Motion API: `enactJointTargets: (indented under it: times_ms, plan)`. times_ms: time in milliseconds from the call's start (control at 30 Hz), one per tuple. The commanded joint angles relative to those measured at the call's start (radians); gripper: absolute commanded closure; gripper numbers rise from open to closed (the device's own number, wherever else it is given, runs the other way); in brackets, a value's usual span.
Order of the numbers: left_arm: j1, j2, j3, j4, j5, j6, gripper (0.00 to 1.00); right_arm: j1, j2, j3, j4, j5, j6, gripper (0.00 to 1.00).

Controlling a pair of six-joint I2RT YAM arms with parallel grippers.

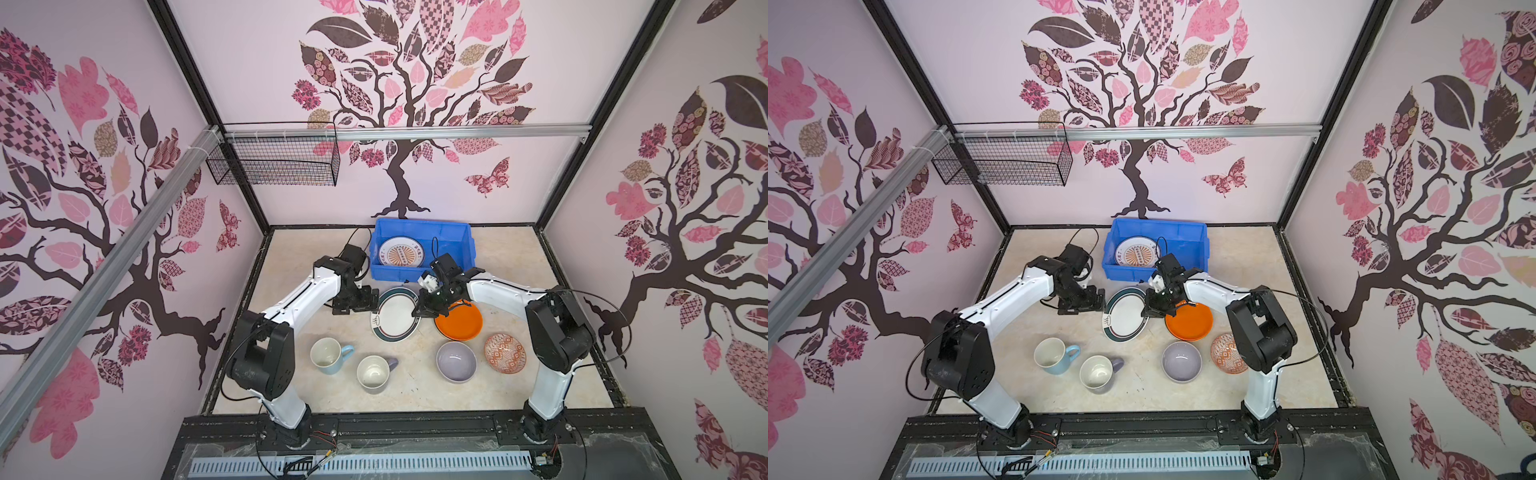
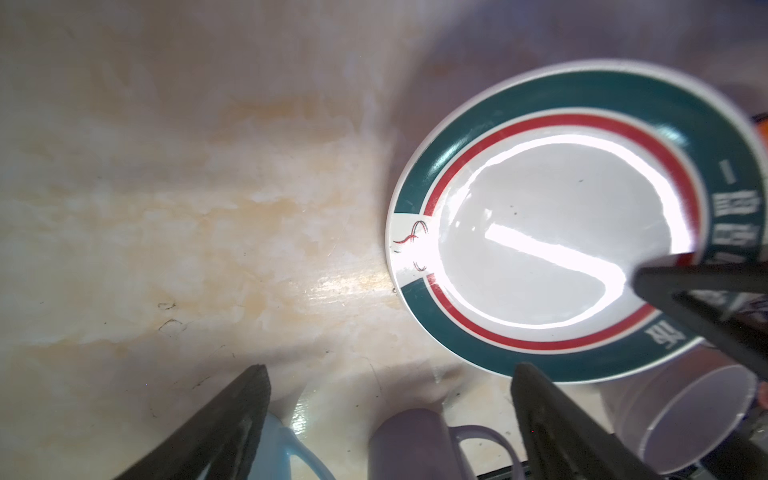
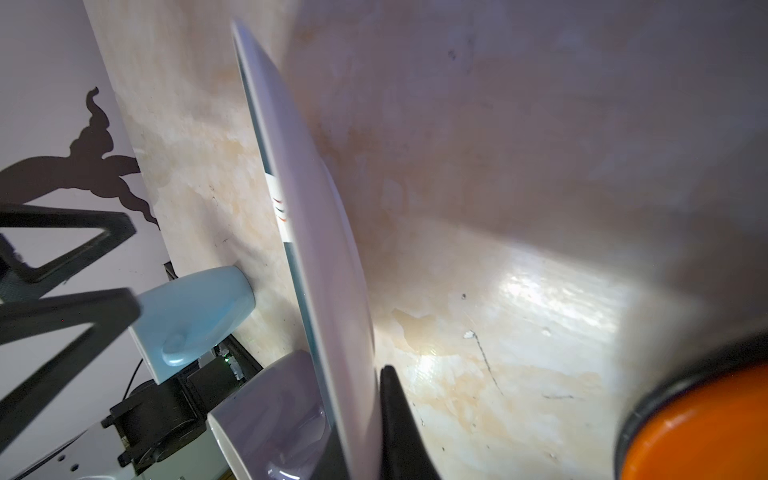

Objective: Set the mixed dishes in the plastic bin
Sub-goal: 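Lift the green-rimmed plate into the bin with the right gripper while the left draws back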

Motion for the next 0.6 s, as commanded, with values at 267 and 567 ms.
enactJointTargets:
  times_ms: [267,567]
  plan:
    - [0.073,-0.018,0.153,-0.011,-0.004,-0.011,0.02,-0.099,-0.023,0.327,-0.090,-0.022,-0.037,0.89]
    - [0.095,0.032,0.209,-0.019,0.024,-0.002,0.02,-0.249,0.104,0.457,-0.008,-0.036,-0.026,0.89]
